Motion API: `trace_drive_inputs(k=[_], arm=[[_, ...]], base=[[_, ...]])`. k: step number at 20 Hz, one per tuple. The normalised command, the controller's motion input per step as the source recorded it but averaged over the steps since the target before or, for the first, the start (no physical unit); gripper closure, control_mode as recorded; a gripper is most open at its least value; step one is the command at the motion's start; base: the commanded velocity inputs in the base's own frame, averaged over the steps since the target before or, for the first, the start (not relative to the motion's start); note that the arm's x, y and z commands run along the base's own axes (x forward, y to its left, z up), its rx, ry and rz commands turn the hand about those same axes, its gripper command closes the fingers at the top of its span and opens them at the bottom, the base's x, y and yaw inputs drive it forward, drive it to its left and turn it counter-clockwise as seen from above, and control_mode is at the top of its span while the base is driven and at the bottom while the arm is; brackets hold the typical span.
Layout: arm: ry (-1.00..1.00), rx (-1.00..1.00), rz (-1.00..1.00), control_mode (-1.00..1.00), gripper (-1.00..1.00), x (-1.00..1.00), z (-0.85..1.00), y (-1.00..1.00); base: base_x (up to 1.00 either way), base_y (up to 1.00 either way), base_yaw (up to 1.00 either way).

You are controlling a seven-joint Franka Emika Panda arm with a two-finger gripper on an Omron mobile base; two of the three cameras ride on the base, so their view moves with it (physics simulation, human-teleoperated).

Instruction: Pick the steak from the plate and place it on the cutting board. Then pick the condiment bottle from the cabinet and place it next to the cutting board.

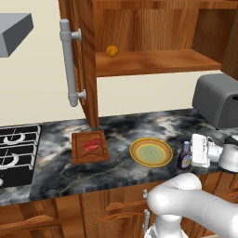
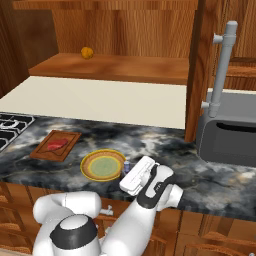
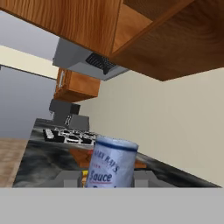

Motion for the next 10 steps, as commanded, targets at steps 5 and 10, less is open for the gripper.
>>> trace_drive_inputs(k=[5,10], arm=[[-0.13,0.0,0.0,-1.0,1.0,-0.1,-0.27,0.0],[-0.19,0.0,0.0,-1.0,1.0,-0.15,-0.23,0.03]], base=[[0.0,0.0,0.0],[0.0,0.0,0.0]])
